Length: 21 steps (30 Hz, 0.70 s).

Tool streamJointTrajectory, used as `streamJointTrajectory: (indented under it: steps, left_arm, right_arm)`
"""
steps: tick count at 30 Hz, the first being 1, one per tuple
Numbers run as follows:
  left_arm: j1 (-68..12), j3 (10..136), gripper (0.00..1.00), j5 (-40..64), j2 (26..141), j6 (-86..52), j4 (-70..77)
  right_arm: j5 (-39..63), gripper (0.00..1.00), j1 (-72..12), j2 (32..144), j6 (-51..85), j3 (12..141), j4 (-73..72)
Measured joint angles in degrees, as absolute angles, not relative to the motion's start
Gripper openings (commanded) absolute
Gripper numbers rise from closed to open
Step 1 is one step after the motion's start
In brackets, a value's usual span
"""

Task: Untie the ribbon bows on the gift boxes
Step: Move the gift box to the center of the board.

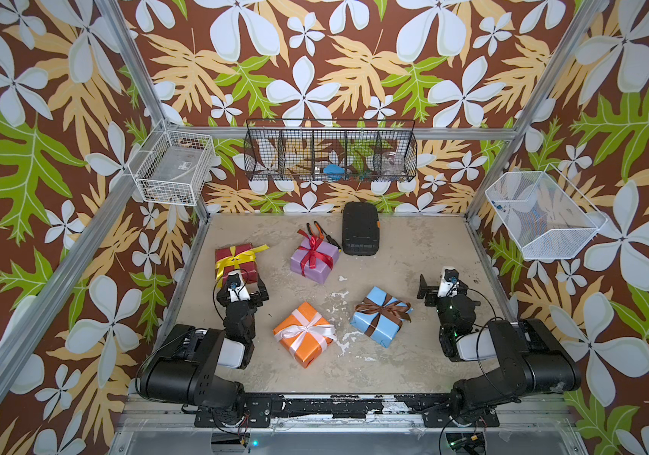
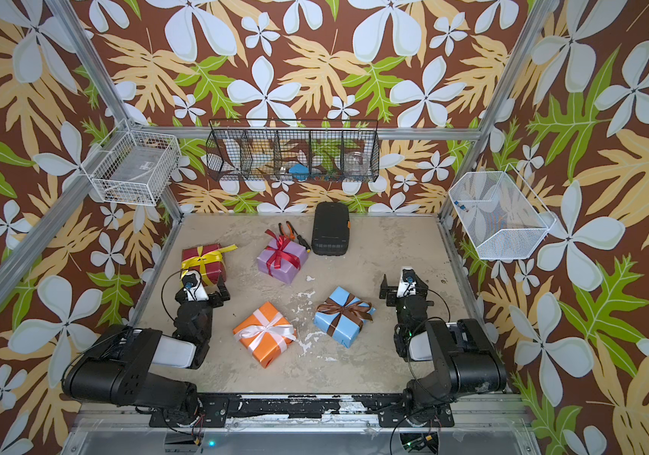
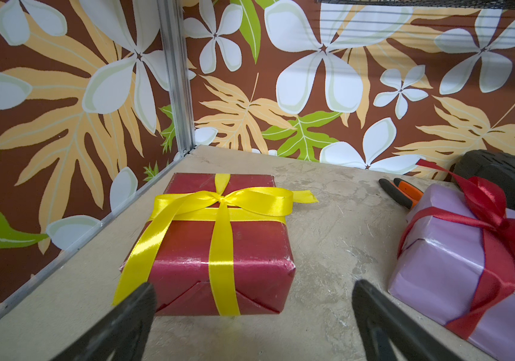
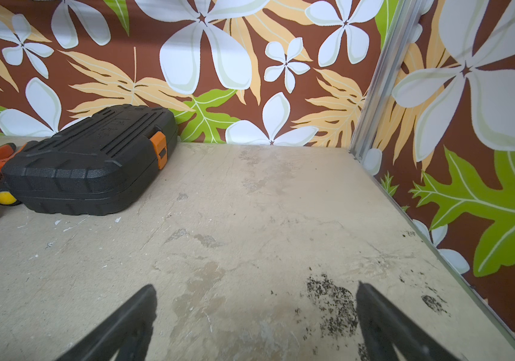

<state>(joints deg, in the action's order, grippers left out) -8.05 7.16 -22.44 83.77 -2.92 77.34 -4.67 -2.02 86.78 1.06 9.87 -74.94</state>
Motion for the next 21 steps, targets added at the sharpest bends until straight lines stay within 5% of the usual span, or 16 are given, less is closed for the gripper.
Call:
streamJointTrajectory:
  steps: [8, 17, 21]
  left_arm:
    - [-8.5, 10.1, 1.0, -22.6, 75.1, -2.7, 69.8]
    - [-9.7, 27.5, 1.0, -22.4, 60.3, -10.8, 37.9]
    - [-10.3, 35.0, 1.0, -16.5, 56.8, -17.7, 20.3]
  right_arm:
    - [-6.2, 1.0, -2.0, 79.6, 1.3, 11.0, -70.2]
    - [-7.6, 1.0, -2.2, 68.2, 13.9, 29.3, -39.8]
    - [0.6, 0.8, -1.9, 65.8, 19.8, 35.8, -27.2]
